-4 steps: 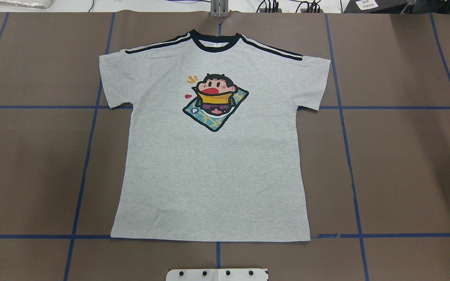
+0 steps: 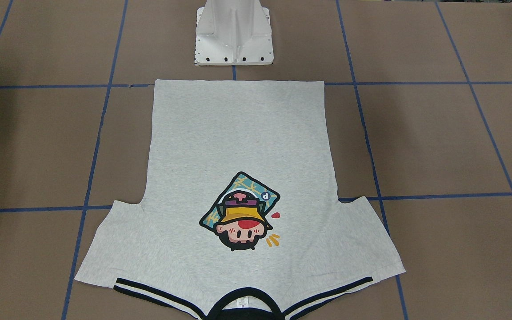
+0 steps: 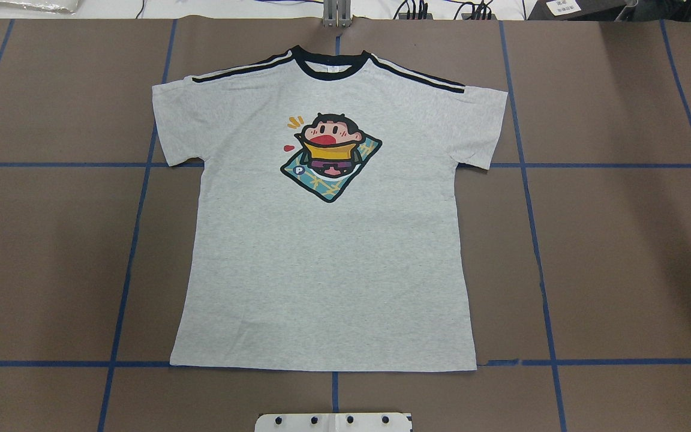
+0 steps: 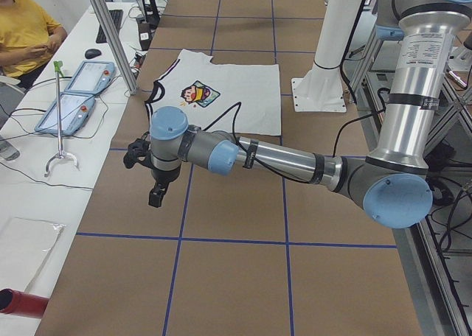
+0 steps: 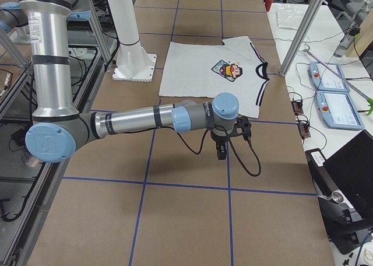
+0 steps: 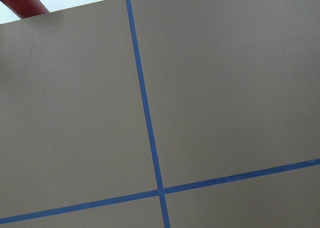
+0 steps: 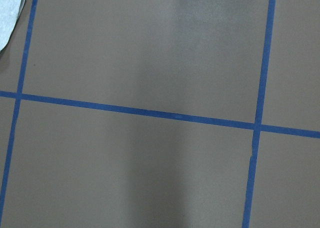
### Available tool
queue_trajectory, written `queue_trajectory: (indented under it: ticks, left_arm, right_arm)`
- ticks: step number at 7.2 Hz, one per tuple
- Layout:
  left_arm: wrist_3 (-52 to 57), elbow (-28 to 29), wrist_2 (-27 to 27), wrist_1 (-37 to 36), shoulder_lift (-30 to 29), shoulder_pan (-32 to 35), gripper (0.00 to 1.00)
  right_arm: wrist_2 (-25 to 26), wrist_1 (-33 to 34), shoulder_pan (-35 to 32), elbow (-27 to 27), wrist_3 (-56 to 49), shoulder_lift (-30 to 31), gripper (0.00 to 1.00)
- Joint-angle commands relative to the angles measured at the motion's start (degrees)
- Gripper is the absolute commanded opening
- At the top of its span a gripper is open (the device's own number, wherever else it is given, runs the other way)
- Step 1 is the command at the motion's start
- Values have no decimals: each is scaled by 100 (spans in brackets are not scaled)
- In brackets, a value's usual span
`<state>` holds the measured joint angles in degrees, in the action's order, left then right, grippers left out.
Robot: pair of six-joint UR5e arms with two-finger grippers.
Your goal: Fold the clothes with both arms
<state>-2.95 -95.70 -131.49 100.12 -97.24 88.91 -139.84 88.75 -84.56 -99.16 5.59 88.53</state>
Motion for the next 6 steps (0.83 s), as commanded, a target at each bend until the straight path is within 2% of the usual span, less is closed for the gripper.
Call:
queue_trajectory:
  ticks: [1,2,3,4,5,6]
  left_arm:
    - [-21,-631,-43,34,432,-49,99]
    - [-47,-765,-52,-18,460,-75,99]
    - [-48,-766,-52,25,504,-75,99]
    - [-56,-766,-122,-1,504,-75,99]
    - [-91,-749,-505,-27,504,-75,99]
    - [-91,-757,-614,-19,504,-75,99]
  right_arm:
    - [-17,-76,166,28,48,-11,100]
    - [-25,-347,411,46,300,-20,100]
    - [-8,-854,770,324,938,-255,100]
    - [-8,-1642,931,1058,1788,-710,100]
    - [70,-2198,1367,1674,2823,-1315,100]
    - [454,-2613,1667,2281,3478,-1904,99]
